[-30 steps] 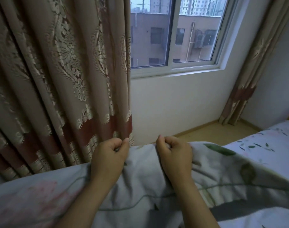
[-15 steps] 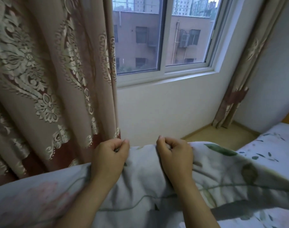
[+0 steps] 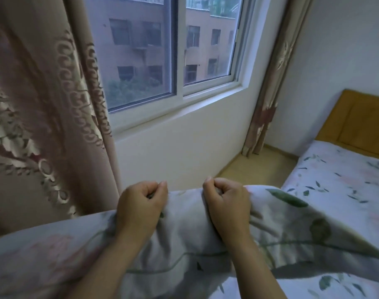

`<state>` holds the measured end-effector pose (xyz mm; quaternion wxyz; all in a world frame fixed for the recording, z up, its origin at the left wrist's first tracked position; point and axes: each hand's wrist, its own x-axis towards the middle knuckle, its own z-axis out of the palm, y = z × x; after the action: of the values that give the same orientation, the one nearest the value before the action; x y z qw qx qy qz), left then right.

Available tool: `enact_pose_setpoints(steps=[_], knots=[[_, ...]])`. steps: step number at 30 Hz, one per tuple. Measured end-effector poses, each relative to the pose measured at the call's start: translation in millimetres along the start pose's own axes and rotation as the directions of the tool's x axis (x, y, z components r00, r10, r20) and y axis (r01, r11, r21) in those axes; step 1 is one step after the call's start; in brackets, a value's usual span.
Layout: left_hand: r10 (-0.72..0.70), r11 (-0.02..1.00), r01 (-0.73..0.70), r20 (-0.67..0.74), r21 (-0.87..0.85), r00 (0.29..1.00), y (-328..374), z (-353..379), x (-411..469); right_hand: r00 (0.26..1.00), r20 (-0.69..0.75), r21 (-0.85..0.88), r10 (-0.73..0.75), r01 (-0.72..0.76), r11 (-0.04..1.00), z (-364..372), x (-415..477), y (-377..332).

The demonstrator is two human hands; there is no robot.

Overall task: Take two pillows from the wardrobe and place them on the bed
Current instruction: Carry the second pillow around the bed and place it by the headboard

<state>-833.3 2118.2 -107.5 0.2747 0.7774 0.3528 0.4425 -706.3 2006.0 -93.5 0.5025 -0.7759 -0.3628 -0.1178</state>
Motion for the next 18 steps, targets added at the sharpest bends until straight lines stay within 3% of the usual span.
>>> enact_pose_setpoints(steps=[18], knots=[[0.182,0.978,-0.148,0.241,-0.150,0.953,-23.6,185.3,221.0,0.963,-0.246,-0.064,0.106,-0.126,0.990,91.6,206.6,114.9]])
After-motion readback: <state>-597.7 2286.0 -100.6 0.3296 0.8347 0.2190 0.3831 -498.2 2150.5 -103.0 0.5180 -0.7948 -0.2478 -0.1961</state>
